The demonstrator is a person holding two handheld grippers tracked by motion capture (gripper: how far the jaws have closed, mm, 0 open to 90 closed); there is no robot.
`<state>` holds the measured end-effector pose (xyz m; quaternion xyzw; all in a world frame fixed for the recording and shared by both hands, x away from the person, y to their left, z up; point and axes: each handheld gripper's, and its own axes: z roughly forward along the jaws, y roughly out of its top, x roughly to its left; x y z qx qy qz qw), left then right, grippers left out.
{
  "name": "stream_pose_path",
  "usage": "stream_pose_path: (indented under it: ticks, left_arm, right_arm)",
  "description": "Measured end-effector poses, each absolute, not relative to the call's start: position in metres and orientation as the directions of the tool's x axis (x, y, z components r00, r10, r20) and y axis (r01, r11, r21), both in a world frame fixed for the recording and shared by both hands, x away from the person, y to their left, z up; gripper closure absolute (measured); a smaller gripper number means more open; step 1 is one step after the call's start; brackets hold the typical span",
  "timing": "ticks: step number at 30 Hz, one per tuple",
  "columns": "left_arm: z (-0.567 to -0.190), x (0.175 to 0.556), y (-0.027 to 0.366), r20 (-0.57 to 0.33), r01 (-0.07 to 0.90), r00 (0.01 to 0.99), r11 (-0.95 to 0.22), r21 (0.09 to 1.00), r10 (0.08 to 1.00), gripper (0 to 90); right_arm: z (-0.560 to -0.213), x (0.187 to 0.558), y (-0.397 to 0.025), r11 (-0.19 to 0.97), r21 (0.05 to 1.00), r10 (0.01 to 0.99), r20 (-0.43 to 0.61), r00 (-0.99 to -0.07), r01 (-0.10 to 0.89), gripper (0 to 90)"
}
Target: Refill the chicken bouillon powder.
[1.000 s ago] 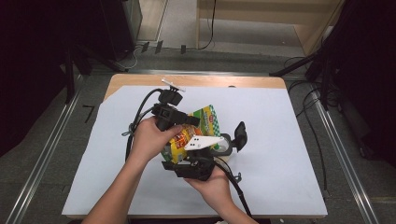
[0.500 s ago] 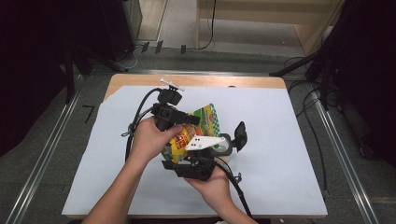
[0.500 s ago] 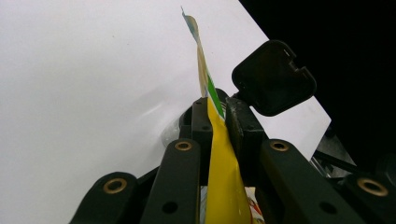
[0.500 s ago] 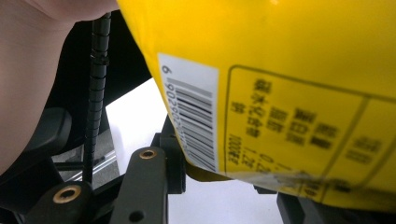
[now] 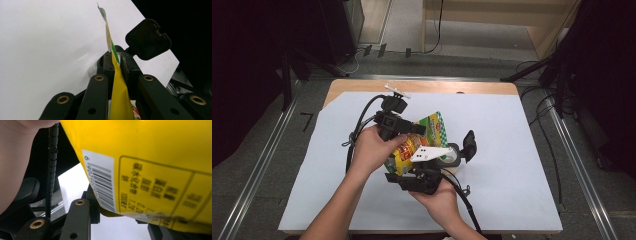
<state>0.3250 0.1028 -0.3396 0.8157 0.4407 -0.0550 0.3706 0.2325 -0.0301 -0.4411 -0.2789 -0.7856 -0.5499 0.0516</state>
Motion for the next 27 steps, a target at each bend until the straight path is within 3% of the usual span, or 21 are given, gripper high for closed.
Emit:
stream_pose_path:
  ticks: [27]
  left_arm:
    - [-0.3388,0.3258,0.1041,-0.429,0.759,0.603,-0.318,0.568,0.673,84.2]
  right_arm:
    - [-0.4389,0.2348,-0.0330,0.250,0.840,0.382,0.371,-0.847,0.481,65.9]
